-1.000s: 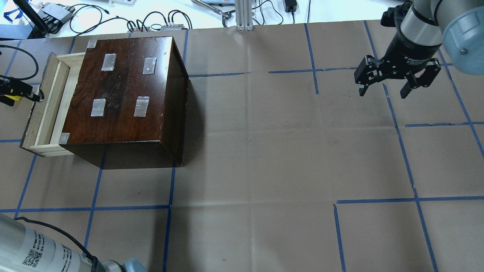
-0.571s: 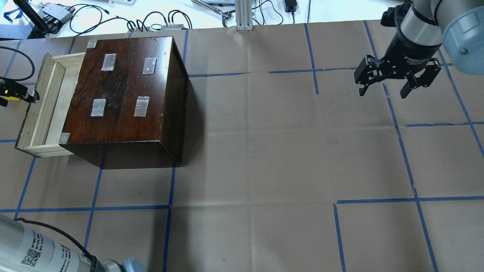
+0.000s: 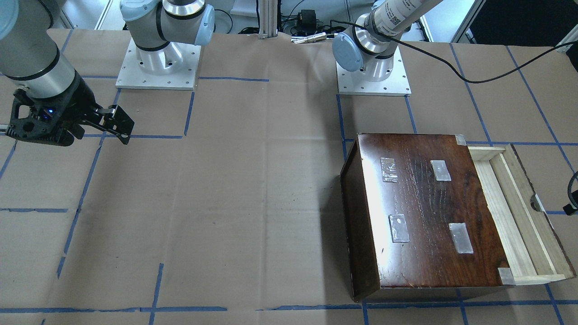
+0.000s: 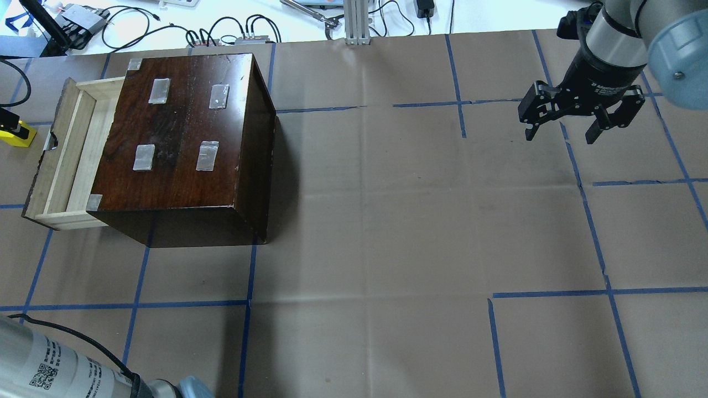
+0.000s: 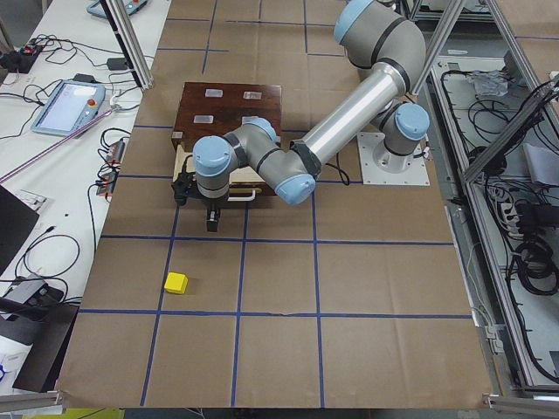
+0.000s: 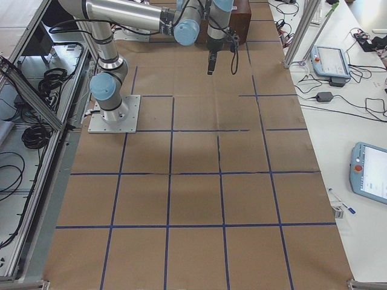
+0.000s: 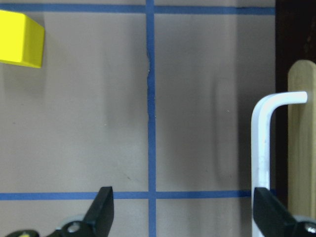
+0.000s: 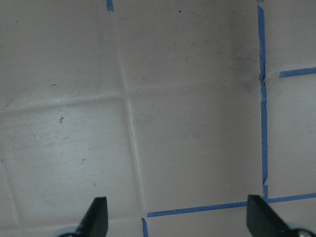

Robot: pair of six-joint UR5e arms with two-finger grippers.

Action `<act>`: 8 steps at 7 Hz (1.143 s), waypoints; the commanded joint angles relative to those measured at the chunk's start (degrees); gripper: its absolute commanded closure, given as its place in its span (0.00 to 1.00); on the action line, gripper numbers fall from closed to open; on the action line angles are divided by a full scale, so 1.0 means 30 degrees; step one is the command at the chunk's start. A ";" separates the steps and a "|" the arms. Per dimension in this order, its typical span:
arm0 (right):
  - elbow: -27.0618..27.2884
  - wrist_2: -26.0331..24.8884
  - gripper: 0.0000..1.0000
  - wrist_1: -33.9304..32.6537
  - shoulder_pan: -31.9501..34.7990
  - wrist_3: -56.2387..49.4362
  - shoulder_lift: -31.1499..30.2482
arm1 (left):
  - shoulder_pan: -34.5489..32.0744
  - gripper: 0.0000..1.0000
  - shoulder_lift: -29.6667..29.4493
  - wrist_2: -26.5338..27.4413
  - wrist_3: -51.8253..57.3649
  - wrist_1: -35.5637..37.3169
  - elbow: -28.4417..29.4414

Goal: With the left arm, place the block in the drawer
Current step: 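Release the handle and move the left gripper over the yellow cube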

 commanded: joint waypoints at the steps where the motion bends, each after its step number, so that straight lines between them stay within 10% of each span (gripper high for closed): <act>1: -0.0029 0.0000 0.00 0.0000 0.0000 0.0000 0.0000 | 0.0002 0.02 -0.0520 -0.0079 0.0228 -0.0023 0.0969; 8: 0.0000 0.0000 0.00 0.0000 0.0000 0.0000 0.0000 | 0.1201 0.02 -0.8249 -0.0285 0.3596 -0.3179 1.1946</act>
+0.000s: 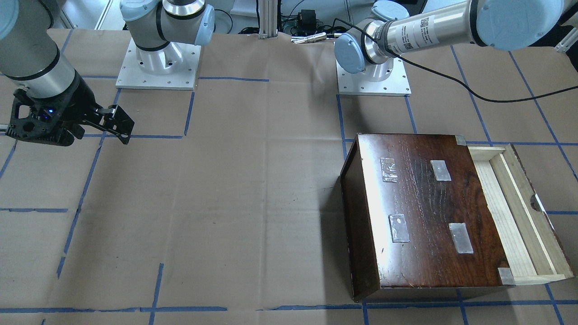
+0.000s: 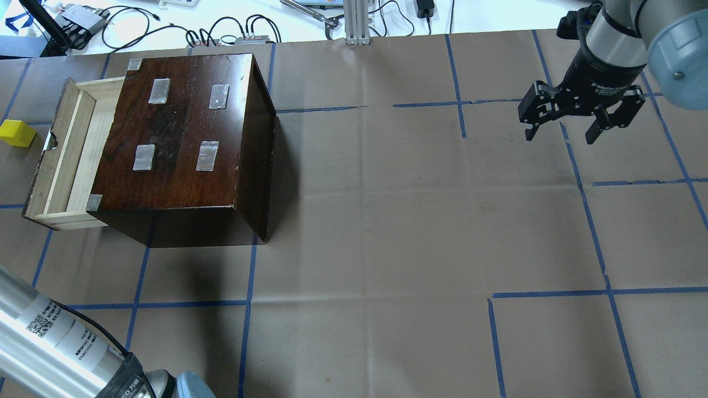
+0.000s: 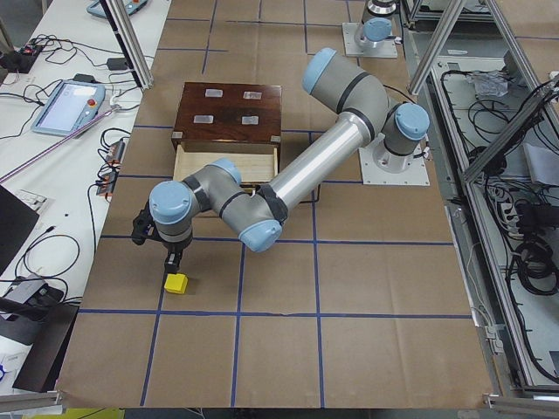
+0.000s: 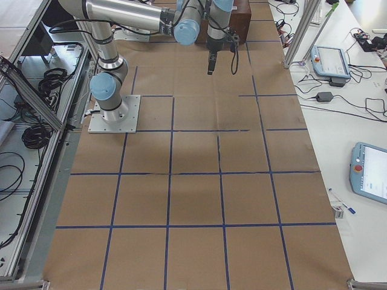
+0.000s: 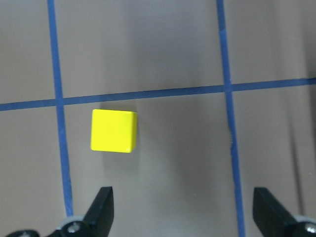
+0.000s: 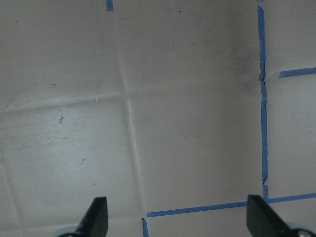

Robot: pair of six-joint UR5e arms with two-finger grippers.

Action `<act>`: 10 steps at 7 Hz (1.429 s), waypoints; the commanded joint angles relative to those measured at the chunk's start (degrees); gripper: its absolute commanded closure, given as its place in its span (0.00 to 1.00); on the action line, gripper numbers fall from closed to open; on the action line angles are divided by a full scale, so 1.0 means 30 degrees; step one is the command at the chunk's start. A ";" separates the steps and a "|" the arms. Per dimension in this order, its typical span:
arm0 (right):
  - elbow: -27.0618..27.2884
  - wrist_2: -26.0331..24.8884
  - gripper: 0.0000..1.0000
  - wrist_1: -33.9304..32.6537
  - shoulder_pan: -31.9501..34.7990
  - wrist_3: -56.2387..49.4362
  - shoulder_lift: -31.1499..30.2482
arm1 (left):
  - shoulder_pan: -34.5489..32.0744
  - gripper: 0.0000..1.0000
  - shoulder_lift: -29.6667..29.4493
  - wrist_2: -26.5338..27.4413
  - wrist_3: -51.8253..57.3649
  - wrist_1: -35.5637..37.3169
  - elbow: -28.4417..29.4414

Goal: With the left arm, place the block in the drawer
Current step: 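Release the handle and move the left gripper over the yellow cube, then grasp the yellow cube with the left gripper and lift it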

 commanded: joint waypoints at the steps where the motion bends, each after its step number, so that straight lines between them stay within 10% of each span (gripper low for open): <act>1: 0.0000 0.0000 0.00 0.0000 0.0000 0.0000 0.0000 | 0.0421 0.02 -0.2232 -0.0004 0.1159 -0.1482 0.3190; 10: 0.0000 0.0000 0.00 0.0000 0.0000 0.0000 0.0000 | 0.0189 0.08 -0.5961 0.0200 0.1019 -0.2574 0.5840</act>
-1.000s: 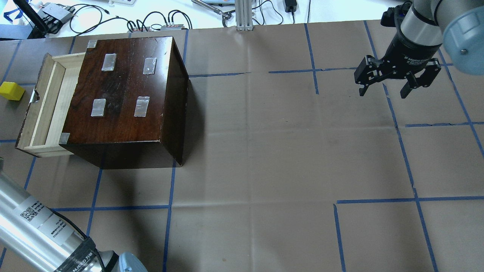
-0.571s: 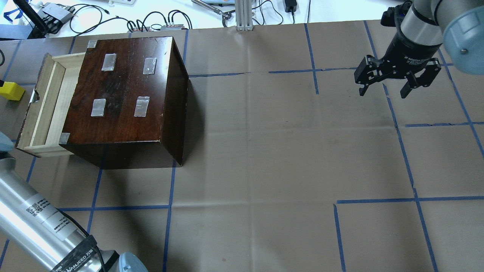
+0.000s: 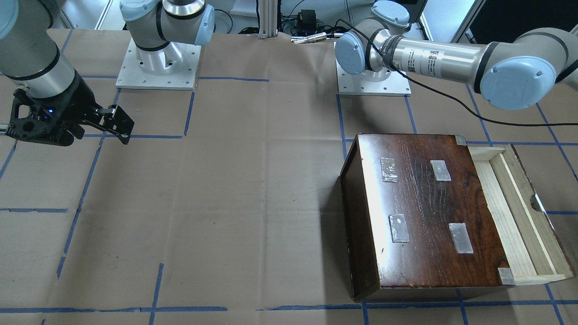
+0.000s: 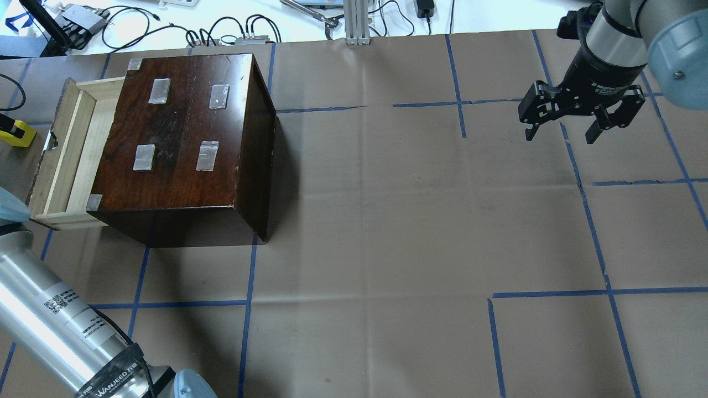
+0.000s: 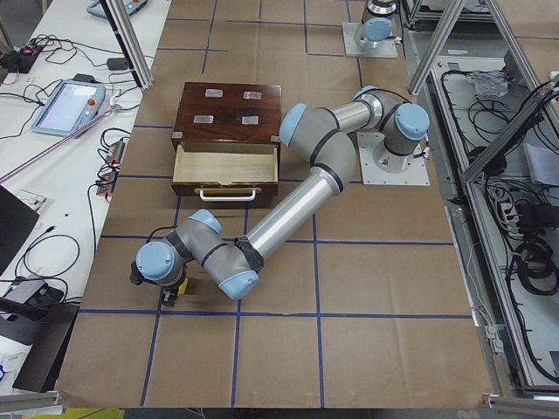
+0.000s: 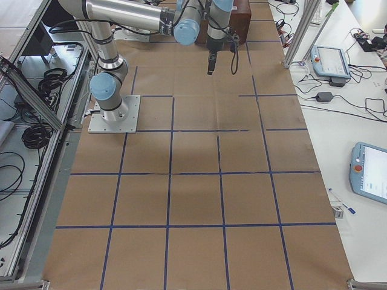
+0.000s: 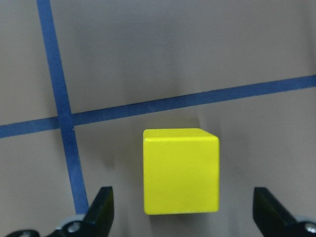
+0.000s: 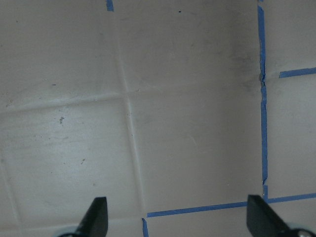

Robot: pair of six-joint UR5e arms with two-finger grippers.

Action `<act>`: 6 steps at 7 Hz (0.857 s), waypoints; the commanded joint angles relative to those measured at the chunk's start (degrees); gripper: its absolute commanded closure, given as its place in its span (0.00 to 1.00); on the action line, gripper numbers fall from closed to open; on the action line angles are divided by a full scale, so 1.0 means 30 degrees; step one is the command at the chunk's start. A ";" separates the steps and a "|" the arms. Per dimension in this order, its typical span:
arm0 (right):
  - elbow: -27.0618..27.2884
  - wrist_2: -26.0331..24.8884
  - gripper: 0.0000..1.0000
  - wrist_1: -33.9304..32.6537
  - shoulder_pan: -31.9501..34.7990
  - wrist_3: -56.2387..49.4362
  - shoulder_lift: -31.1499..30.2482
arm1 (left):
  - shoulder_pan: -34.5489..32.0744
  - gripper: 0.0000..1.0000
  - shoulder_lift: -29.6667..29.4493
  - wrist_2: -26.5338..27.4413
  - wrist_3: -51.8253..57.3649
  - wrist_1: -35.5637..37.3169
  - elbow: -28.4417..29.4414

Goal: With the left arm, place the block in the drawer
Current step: 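Grasp the yellow cube with the left gripper and lift it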

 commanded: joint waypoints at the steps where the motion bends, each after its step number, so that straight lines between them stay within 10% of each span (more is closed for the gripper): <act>1: -0.0026 0.0000 0.00 0.0000 0.0000 0.0000 0.0000 | -0.0003 0.23 -0.0196 0.0083 -0.0005 0.0031 0.0023; 3: -0.0026 0.0000 0.00 0.0000 0.0000 0.0000 0.0000 | -0.0003 0.50 -0.0168 -0.0033 -0.0005 0.0060 0.0023; 6: 0.0003 0.0000 0.00 0.0000 0.0000 0.0000 0.0000 | 0.0026 0.62 0.0854 -0.0035 0.0083 -0.0173 -0.0296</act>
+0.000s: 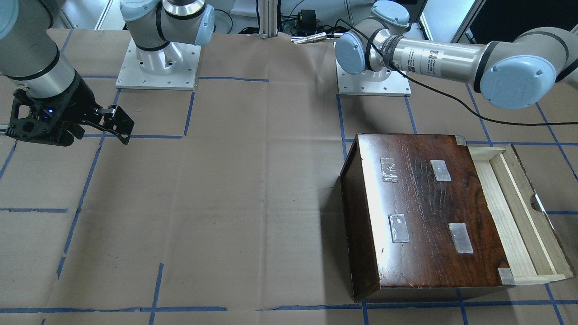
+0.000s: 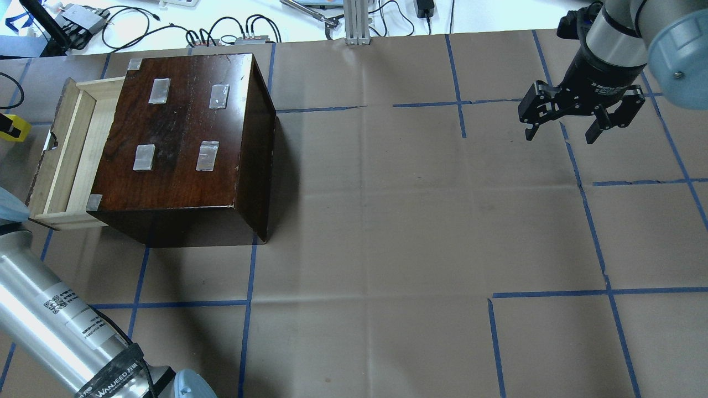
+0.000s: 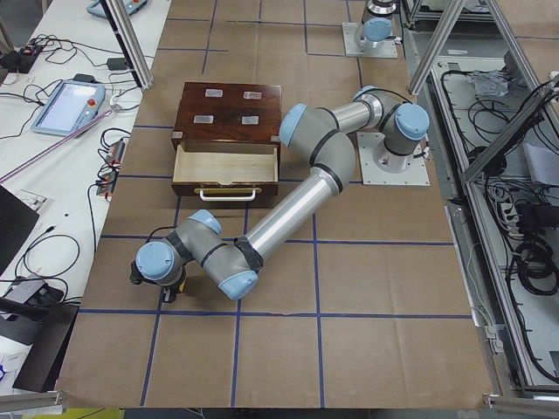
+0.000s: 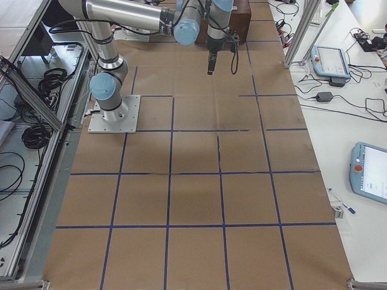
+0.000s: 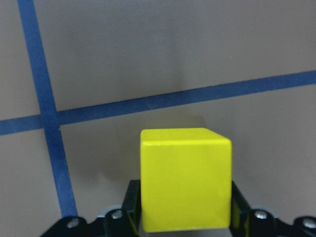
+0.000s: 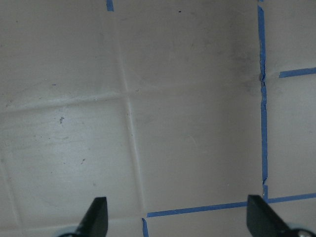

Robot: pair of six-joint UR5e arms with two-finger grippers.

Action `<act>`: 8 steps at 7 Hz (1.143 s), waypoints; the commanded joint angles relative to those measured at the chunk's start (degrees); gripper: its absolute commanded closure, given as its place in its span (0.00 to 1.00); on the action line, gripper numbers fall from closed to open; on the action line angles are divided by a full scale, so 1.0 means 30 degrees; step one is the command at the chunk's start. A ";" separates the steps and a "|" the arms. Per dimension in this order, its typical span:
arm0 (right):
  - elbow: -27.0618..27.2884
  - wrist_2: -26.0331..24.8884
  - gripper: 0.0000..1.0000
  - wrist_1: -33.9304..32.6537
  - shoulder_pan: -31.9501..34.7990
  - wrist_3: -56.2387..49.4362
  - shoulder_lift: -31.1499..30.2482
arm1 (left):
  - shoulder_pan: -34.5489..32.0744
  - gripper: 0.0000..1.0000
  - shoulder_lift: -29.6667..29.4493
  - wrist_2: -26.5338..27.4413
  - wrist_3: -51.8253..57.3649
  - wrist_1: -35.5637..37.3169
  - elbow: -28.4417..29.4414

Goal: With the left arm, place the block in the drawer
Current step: 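Grasp the yellow cube with the left gripper and lift it, then carry the yellow cube over the open drawer and lower it inside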

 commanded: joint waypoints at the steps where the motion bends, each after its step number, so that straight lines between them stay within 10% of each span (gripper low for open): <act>1: 0.0003 0.0000 0.00 0.0000 0.0000 0.0000 0.0000 | 0.0129 0.63 0.1373 0.0046 0.0127 -0.1197 -0.0373; 8: 0.0003 0.0000 0.00 0.0000 0.0000 0.0000 0.0000 | 0.0071 0.71 1.1299 0.0075 -0.0953 -0.2819 -1.0142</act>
